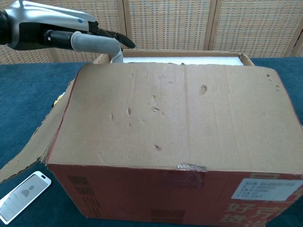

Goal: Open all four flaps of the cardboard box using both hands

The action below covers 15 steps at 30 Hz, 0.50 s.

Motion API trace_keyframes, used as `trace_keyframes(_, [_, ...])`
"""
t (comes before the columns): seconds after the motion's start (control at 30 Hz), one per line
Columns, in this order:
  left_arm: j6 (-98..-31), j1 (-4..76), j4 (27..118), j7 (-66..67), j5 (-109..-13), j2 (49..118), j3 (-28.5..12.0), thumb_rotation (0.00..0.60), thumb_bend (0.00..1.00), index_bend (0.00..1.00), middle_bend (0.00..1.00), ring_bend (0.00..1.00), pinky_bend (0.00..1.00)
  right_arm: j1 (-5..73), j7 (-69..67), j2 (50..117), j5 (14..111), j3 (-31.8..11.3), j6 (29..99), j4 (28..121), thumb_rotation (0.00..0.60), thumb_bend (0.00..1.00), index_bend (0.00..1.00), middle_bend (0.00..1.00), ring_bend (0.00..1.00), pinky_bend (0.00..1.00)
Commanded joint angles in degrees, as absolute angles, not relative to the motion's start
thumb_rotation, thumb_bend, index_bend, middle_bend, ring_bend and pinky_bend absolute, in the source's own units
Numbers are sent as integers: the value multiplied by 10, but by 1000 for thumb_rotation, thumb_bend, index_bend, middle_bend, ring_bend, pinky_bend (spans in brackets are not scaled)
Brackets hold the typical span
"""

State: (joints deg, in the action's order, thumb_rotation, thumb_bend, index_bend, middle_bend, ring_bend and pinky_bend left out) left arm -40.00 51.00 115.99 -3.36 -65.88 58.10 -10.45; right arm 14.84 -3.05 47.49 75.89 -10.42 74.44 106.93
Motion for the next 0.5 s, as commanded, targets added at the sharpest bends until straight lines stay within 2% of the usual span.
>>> trace_keyframes(0.03, [-376, 490, 1179, -127, -711, 546, -123, 135, 43, 430, 0, 0, 0, 150, -28, 476, 757, -105, 743, 1071, 600, 260, 71, 33, 0, 0])
trace_keyframes(0.3, [-344, 473, 1197, -312, -801, 503, -144, 134, 43, 430, 0, 0, 0, 152, -19, 474, 754, -107, 743, 1076, 600, 260, 71, 33, 0, 0])
trace_keyframes(0.5, [-348, 469, 1199, -489, -910, 475, -139, 133, 43, 431, 0, 0, 0, 153, -12, 473, 751, -109, 742, 1080, 600, 260, 71, 33, 0, 0])
